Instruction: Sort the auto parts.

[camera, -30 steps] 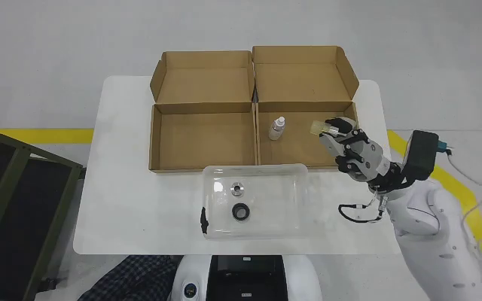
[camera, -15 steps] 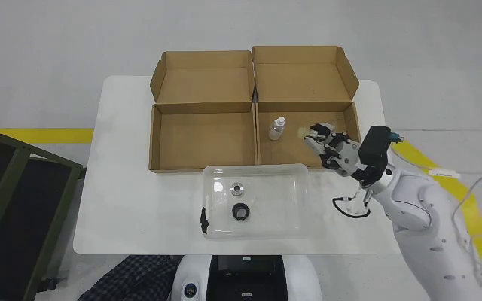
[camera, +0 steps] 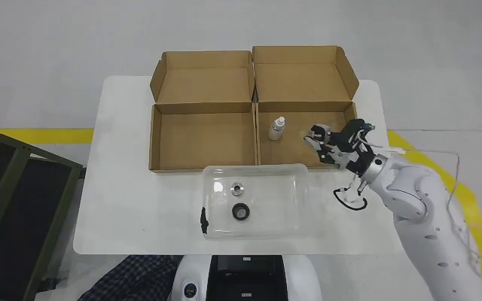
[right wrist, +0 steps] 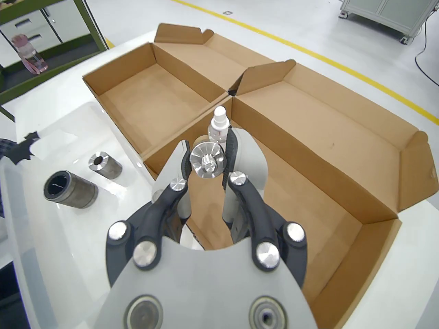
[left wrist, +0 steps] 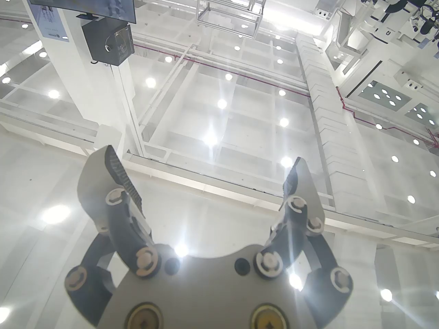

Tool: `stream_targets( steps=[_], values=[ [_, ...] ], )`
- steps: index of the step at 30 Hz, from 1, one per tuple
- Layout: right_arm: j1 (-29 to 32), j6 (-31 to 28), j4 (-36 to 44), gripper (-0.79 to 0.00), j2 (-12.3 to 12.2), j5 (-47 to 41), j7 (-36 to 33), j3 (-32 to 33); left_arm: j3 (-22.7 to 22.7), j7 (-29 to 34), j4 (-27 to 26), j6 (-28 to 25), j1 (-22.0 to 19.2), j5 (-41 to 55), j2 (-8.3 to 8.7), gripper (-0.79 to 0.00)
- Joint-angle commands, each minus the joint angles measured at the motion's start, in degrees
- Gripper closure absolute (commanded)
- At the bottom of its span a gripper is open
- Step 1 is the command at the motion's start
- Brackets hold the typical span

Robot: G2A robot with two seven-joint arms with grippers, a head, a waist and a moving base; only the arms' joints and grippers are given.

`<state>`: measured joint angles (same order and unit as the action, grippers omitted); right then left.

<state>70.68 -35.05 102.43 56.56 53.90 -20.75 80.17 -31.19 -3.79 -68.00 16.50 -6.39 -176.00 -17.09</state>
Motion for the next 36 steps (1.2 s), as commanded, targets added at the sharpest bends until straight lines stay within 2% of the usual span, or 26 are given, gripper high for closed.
stream_targets(
  steps=[1, 15, 26, 36],
  values=[
    [-1.7, 0.9, -1.3, 0.0, 0.1, 0.6, -2.1, -1.0, 0.0, 0.0, 0.0, 0.0, 0.0, 0.0, 0.0, -0.785],
    [-12.1, 2.9, -10.6, 0.0, 1.4, 4.9, -12.0, -10.5, 0.0, 0.0, 0.0, 0.0, 0.0, 0.0, 0.0, -0.785],
    [-19.3, 3.7, -17.8, 0.0, 3.1, 6.2, -16.4, -17.2, 0.0, 0.0, 0.0, 0.0, 0.0, 0.0, 0.0, -0.785],
    [-23.3, 4.4, -23.0, 0.0, 4.4, 6.8, -17.9, -21.6, 0.0, 0.0, 0.0, 0.0, 0.0, 0.0, 0.0, -0.785]
  ],
)
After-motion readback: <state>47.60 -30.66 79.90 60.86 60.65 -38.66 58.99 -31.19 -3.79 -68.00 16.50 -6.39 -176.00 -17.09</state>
